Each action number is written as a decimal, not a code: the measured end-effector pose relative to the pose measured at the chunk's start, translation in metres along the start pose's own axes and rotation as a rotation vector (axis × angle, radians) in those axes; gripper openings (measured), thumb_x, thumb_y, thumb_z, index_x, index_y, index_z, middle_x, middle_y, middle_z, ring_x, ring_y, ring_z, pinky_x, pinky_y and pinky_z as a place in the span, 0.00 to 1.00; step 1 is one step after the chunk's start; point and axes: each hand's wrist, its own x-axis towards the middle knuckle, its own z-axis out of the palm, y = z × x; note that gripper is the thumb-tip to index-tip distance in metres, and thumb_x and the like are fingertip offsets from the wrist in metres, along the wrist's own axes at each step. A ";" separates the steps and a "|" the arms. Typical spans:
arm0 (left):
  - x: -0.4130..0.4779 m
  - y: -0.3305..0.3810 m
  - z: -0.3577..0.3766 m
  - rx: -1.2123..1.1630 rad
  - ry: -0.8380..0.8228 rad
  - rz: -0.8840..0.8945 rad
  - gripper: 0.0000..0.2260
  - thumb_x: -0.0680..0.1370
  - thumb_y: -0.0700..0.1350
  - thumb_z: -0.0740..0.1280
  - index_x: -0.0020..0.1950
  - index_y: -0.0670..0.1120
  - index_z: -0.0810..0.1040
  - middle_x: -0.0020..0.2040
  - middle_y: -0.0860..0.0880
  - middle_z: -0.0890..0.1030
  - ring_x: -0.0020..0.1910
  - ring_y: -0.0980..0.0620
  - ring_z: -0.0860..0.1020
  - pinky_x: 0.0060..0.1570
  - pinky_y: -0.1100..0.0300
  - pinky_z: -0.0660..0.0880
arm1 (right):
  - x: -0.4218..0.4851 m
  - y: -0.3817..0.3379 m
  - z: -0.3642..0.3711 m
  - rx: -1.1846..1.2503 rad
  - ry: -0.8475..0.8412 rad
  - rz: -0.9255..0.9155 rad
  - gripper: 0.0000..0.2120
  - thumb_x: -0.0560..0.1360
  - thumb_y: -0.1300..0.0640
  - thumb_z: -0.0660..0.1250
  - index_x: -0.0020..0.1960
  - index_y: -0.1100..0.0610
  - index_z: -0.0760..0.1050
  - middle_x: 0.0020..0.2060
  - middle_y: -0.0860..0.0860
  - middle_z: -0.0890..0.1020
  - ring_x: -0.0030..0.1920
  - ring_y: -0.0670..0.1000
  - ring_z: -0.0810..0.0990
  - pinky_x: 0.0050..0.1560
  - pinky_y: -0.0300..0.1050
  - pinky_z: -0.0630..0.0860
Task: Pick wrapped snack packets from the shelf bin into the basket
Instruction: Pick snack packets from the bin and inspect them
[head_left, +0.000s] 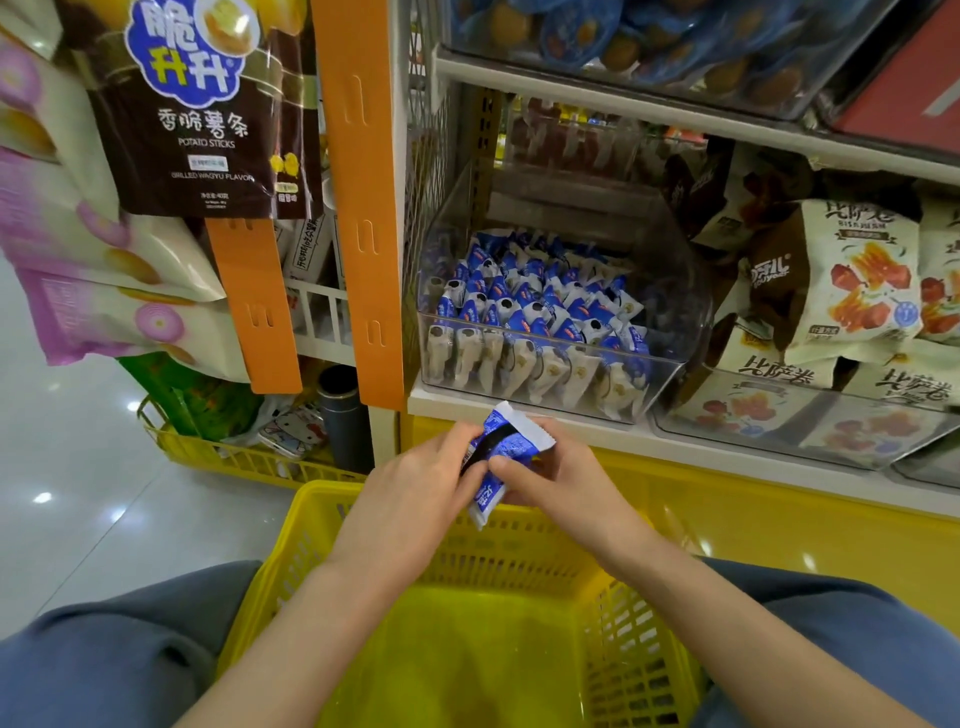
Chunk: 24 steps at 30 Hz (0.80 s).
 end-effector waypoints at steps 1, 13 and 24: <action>0.000 0.000 0.003 0.034 -0.015 0.003 0.16 0.80 0.53 0.56 0.67 0.53 0.66 0.56 0.53 0.78 0.52 0.53 0.78 0.42 0.61 0.72 | 0.001 0.003 0.001 -0.068 0.032 -0.024 0.16 0.74 0.63 0.68 0.60 0.61 0.70 0.50 0.56 0.81 0.48 0.50 0.82 0.46 0.45 0.81; 0.002 0.003 0.010 -0.055 0.084 -0.056 0.08 0.81 0.48 0.56 0.53 0.47 0.72 0.43 0.50 0.78 0.40 0.50 0.77 0.35 0.60 0.68 | 0.005 0.016 0.004 -0.530 0.042 -0.283 0.16 0.74 0.56 0.68 0.57 0.45 0.66 0.41 0.39 0.77 0.44 0.37 0.77 0.42 0.32 0.74; 0.009 -0.009 0.021 -0.450 0.100 -0.285 0.07 0.80 0.42 0.60 0.44 0.53 0.72 0.35 0.56 0.78 0.35 0.61 0.78 0.34 0.68 0.73 | 0.005 0.015 0.006 -0.279 0.030 -0.196 0.15 0.76 0.57 0.65 0.62 0.52 0.70 0.53 0.46 0.79 0.50 0.45 0.80 0.50 0.43 0.79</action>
